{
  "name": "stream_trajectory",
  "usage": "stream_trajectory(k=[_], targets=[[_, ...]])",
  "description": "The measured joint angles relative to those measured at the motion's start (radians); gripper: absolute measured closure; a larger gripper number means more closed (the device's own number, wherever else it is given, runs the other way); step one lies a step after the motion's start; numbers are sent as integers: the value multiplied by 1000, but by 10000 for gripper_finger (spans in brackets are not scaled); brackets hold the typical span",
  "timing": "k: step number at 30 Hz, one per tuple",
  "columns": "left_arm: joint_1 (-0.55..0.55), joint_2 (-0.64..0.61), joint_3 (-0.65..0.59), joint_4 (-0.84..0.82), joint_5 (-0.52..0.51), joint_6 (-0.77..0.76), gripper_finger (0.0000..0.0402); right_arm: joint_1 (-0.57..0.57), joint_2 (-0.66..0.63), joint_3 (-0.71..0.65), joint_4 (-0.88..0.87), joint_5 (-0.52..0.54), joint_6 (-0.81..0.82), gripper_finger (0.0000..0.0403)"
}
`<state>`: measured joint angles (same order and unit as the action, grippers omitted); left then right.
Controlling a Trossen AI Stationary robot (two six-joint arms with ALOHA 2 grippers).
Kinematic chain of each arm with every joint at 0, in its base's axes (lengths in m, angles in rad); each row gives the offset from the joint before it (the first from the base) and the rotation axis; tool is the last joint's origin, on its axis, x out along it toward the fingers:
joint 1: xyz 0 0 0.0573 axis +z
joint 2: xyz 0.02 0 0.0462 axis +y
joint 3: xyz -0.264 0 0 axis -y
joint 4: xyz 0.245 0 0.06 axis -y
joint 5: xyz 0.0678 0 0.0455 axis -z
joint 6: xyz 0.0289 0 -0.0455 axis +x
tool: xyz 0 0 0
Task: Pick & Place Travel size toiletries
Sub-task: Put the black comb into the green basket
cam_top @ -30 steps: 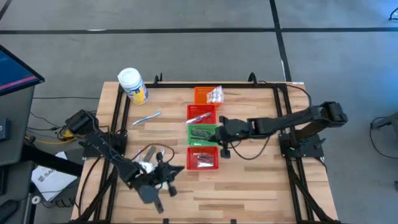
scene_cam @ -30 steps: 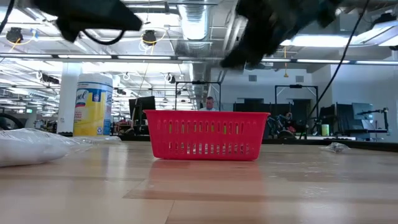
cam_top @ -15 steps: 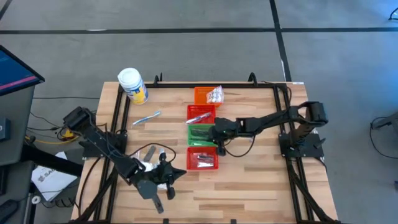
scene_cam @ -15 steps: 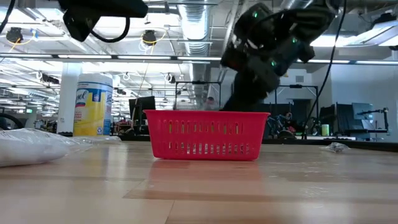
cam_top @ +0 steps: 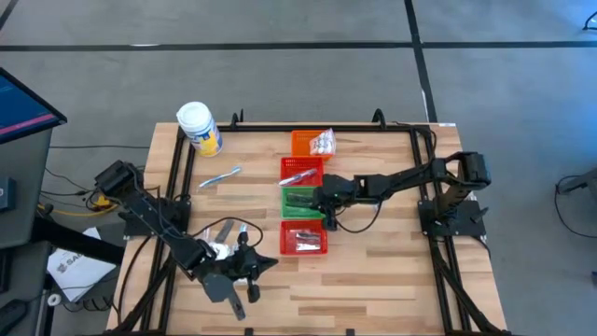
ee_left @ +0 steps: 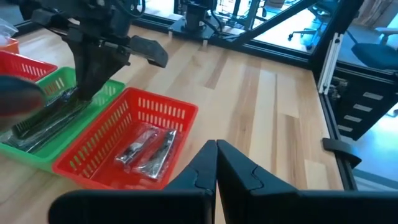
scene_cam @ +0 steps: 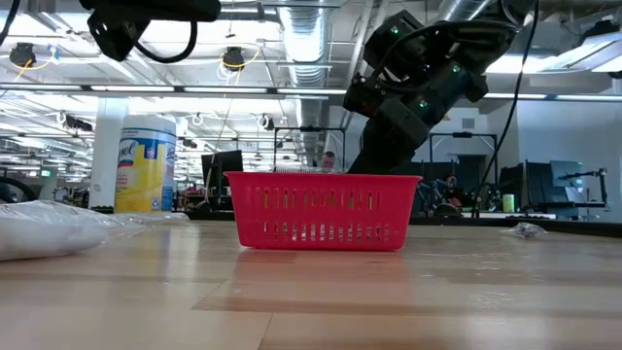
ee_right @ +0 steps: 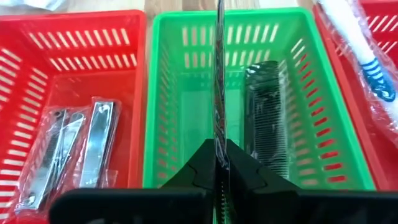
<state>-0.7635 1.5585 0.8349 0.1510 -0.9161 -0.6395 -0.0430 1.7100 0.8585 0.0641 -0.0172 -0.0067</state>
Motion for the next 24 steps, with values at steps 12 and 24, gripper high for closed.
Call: stream_trajectory(k=[12, 24], targets=[[0, 0, 0, -1, 0, 0, 402, 0, 0, 0, -61, 18, -9, 388], [0, 0, 0, 0, 0, -3, 402, 11, -1, 45, -58, 55, 1, 328]])
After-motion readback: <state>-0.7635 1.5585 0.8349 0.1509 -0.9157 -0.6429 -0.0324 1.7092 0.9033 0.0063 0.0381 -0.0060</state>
